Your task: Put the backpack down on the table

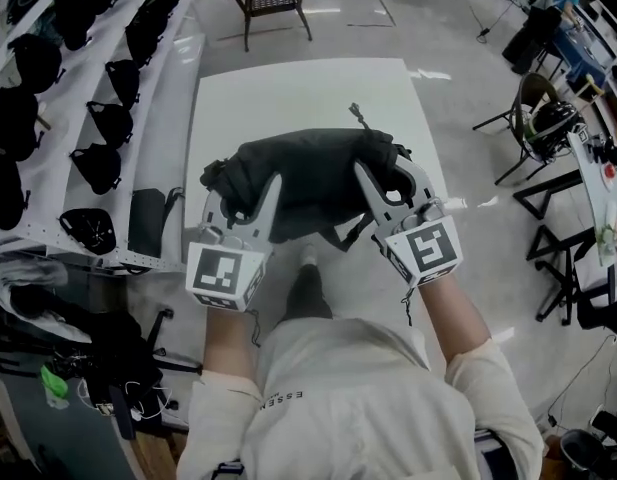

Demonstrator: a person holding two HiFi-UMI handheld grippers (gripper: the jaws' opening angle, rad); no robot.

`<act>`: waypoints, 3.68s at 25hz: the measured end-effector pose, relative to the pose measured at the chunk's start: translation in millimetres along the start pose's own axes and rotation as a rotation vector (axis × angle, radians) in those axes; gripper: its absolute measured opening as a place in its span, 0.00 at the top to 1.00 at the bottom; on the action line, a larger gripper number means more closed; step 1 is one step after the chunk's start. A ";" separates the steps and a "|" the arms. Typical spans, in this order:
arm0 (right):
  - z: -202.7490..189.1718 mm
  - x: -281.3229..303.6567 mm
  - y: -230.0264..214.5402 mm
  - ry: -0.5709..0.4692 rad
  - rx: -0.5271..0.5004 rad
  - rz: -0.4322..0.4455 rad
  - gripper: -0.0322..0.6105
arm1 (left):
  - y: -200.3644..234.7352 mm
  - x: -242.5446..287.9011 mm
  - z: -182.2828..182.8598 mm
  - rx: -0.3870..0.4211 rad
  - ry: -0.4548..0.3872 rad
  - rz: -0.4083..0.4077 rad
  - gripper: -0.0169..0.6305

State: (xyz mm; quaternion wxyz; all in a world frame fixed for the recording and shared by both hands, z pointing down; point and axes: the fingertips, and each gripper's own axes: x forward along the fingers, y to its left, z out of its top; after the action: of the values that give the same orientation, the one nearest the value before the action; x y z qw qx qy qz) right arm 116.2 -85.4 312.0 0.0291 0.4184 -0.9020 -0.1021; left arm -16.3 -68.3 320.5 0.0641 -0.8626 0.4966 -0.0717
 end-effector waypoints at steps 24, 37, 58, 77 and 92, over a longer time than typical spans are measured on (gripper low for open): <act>-42.4 284.2 -158.6 0.020 -0.023 -0.063 0.80 | 215.6 256.5 -24.9 0.020 -0.045 -0.072 0.82; -90.8 356.7 -206.9 0.085 0.001 -0.058 0.80 | 256.3 333.7 -66.2 0.017 -0.028 -0.076 0.82; -162.2 357.4 -196.9 0.160 0.133 -0.010 0.79 | 247.2 339.5 -130.0 -0.131 0.050 -0.117 0.82; -188.9 310.6 -160.7 0.191 0.259 -0.014 0.78 | 206.7 292.2 -164.0 -0.272 0.098 -0.131 0.81; -207.0 255.0 -115.3 0.176 0.346 0.014 0.78 | 169.3 234.7 -196.2 -0.386 0.129 -0.075 0.79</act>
State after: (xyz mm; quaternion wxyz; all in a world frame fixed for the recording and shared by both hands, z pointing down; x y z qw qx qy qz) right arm 65.8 -385.0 481.8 0.0364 0.4183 -0.9029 0.0916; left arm -80.0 -363.7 496.4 -0.1369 -0.8705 0.4716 -0.0327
